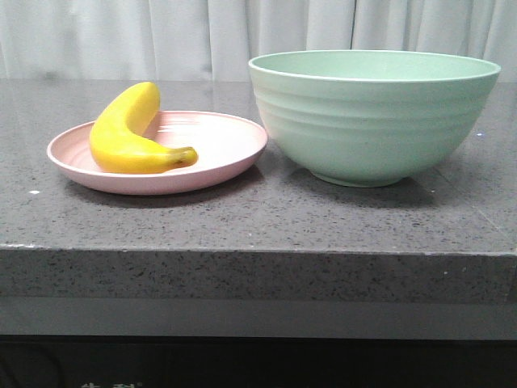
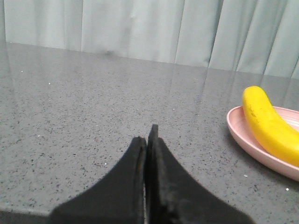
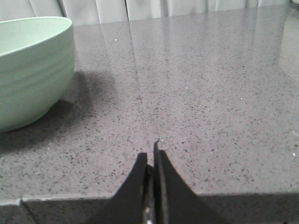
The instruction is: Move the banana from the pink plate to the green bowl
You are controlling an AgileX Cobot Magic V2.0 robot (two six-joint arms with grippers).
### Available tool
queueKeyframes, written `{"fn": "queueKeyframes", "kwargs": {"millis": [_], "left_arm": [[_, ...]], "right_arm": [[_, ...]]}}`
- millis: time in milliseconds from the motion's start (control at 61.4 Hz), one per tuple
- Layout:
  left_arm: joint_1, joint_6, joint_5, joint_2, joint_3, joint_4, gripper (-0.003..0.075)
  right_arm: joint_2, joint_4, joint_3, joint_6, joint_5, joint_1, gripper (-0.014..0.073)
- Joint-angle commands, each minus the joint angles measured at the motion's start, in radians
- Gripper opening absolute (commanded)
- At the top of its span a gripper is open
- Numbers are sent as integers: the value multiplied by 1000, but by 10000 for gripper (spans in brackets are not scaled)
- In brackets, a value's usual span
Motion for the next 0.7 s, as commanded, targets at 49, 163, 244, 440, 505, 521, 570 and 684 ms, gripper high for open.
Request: {"fn": "queueKeyframes", "kwargs": {"millis": [49,163,244,440,505,521,570,684], "left_arm": [[0,-3,-20,59,-181,38,-18],[0,-3,23,185,-308,72,-18],[0,-3,25,279,-366,72,-18],[0,-3,11,418,-412,72,-12],[0,-3,18,420,-412,70,43],[0,-3,20,420,-412,70,79],[0,-3,20,420,-412,70,193],[0,-3,16,420,-412,70,559]], "right_arm": [[37,7,-188,-5,48,-6,-68],[139,6,-338,-5,103,-6,-68],[223,6,-427,-5,97,-6,-68],[335,3,-520,-5,91,-6,-67],[337,3,-520,-5,80,-6,-38],[337,3,-520,-5,80,-6,-14],[337,1,-520,-5,79,-6,70],[337,-1,-520,-5,79,-6,400]]}}
